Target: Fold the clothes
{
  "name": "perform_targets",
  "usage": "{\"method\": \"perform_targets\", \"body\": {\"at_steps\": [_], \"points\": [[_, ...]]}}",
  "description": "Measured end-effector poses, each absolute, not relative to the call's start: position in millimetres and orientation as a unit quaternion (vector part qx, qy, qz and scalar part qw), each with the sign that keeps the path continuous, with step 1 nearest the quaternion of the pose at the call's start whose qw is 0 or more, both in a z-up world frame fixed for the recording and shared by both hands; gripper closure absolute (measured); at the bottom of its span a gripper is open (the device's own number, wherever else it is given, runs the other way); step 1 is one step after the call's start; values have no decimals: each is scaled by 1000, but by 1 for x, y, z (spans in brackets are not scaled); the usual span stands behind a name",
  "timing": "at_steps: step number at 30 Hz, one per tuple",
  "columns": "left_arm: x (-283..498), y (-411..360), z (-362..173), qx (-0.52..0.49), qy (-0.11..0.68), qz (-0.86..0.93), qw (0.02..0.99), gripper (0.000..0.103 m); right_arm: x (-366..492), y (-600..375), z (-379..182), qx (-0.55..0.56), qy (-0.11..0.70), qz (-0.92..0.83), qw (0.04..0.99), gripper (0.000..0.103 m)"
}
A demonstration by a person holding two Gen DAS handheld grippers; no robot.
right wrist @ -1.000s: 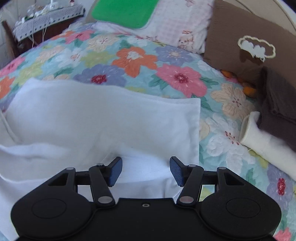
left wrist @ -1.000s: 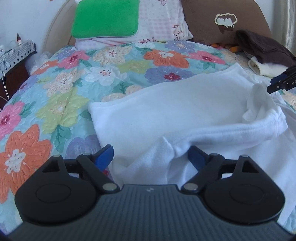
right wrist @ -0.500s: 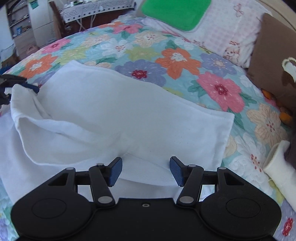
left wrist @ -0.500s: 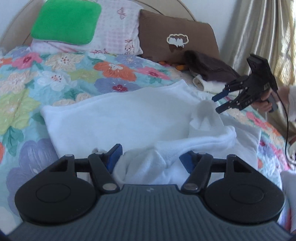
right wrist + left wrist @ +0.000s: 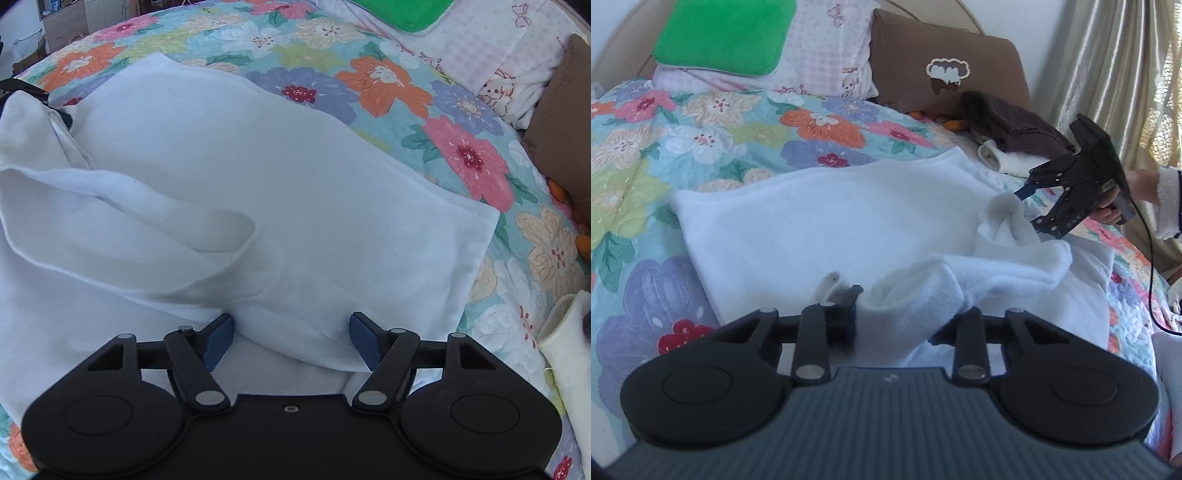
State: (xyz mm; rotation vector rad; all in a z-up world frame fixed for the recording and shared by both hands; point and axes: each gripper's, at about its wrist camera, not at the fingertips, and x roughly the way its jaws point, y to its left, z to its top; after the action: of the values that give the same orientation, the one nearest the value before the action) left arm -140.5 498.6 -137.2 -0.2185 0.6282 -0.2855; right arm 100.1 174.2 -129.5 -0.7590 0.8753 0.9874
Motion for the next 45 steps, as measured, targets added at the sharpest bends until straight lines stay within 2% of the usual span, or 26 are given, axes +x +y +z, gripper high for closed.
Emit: {"method": "perform_targets", "body": {"at_steps": [3, 5, 6, 8, 10, 11, 12, 13, 14, 15, 16, 19, 25, 28, 30, 32, 34, 35, 38, 42, 45], "points": [[-140, 491, -136, -83, 316, -138, 935, 71, 99, 175, -130, -353, 383, 446, 728, 18], [-137, 491, -143, -94, 327, -126, 932, 55, 99, 176, -130, -360, 375, 447, 728, 14], [-134, 492, -147, -104, 333, -118, 930, 52, 100, 177, -131, -363, 372, 447, 728, 12], [-130, 490, -151, -117, 338, -110, 927, 52, 104, 178, -134, -349, 377, 445, 734, 10], [-129, 486, -149, -115, 335, -110, 929, 54, 106, 173, -135, -314, 393, 446, 740, 13], [-131, 481, -145, -103, 333, -115, 930, 57, 107, 170, -136, -296, 401, 447, 743, 18], [-132, 477, -141, -90, 331, -119, 932, 71, 108, 167, -136, -277, 409, 447, 746, 35], [-133, 473, -137, -77, 329, -124, 933, 75, 104, 164, -135, -266, 408, 450, 749, 50], [-134, 468, -132, -56, 332, -118, 934, 79, 96, 162, -133, -269, 397, 451, 753, 60], [-135, 462, -128, -36, 334, -112, 935, 79, 89, 162, -132, -277, 387, 452, 755, 81], [-136, 457, -125, -23, 335, -107, 936, 80, 83, 161, -131, -286, 375, 447, 760, 90], [-142, 445, -109, 12, 329, -89, 940, 80, 77, 157, -120, -278, 348, 435, 783, 96], [-153, 445, -64, -4, 254, -58, 965, 80, 84, 151, -72, -238, 272, 414, 835, 97], [-140, 459, -53, -35, 243, -26, 969, 80, 96, 161, -52, -235, 246, 409, 847, 97], [-120, 478, -63, -70, 278, 16, 958, 77, 112, 173, -45, -226, 251, 409, 848, 97], [-95, 498, -92, -102, 332, 56, 936, 62, 130, 188, -51, -224, 278, 400, 844, 97], [-74, 519, -130, -127, 396, 105, 903, 61, 149, 206, -67, -232, 320, 379, 836, 94], [-73, 528, -138, -147, 394, 107, 901, 59, 154, 213, -75, -242, 324, 348, 846, 93], [-72, 545, -143, -180, 378, 101, 902, 66, 166, 217, -92, -245, 333, 305, 858, 89], [-68, 540, -133, -135, 375, 83, 913, 67, 178, 182, -88, -177, 361, 297, 866, 63], [-68, 542, -133, -143, 368, 75, 915, 65, 185, 150, -87, -126, 379, 293, 869, 62]]}}
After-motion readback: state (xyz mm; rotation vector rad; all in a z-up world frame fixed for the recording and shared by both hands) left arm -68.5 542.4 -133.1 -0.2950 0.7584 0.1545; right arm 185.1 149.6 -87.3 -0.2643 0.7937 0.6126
